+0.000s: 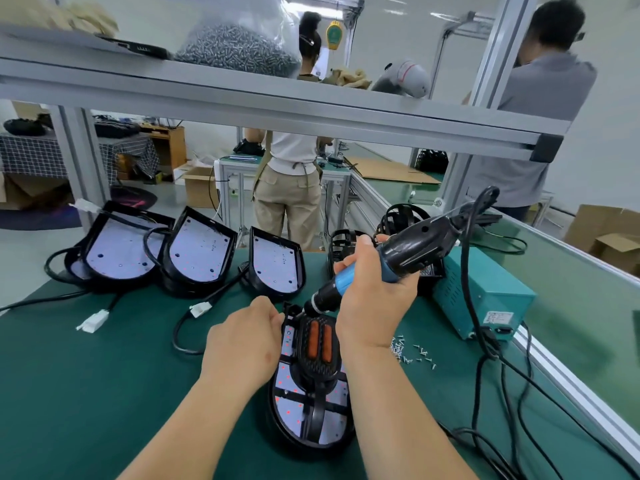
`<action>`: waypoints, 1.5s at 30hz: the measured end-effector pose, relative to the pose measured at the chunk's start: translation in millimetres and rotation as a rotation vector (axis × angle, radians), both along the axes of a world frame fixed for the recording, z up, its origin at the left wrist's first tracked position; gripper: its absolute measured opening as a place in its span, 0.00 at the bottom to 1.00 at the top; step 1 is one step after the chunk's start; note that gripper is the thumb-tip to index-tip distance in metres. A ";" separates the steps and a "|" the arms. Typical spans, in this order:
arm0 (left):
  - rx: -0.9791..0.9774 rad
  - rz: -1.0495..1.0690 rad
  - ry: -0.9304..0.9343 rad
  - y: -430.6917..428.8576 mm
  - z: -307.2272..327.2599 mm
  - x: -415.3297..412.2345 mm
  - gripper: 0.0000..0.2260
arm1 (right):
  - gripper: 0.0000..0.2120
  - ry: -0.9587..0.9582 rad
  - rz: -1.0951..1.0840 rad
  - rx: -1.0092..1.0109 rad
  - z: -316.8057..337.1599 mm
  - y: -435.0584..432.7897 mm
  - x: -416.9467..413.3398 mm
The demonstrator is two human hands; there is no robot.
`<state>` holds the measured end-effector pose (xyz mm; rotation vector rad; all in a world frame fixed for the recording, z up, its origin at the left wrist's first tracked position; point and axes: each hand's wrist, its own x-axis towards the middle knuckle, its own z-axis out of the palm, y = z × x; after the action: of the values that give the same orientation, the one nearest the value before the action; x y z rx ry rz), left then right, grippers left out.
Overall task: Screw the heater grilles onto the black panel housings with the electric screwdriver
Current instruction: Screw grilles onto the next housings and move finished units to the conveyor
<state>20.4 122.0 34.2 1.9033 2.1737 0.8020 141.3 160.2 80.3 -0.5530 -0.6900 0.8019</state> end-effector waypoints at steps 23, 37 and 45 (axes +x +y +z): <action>-0.006 0.040 -0.153 -1.1 5.1 2.2 0.09 | 0.09 0.041 0.028 -0.028 -0.3 2.6 3.7; -0.103 0.056 -0.102 -5.1 2.4 17.0 0.12 | 0.10 0.128 0.030 -0.060 -8.5 -1.0 7.7; -0.114 0.081 0.003 -18.5 4.5 16.1 0.08 | 0.10 0.086 0.034 -0.075 -3.8 -13.3 6.5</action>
<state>36.5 103.5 38.7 1.7741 2.2595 0.6728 147.8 147.0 76.5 -0.5717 -0.5933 0.8815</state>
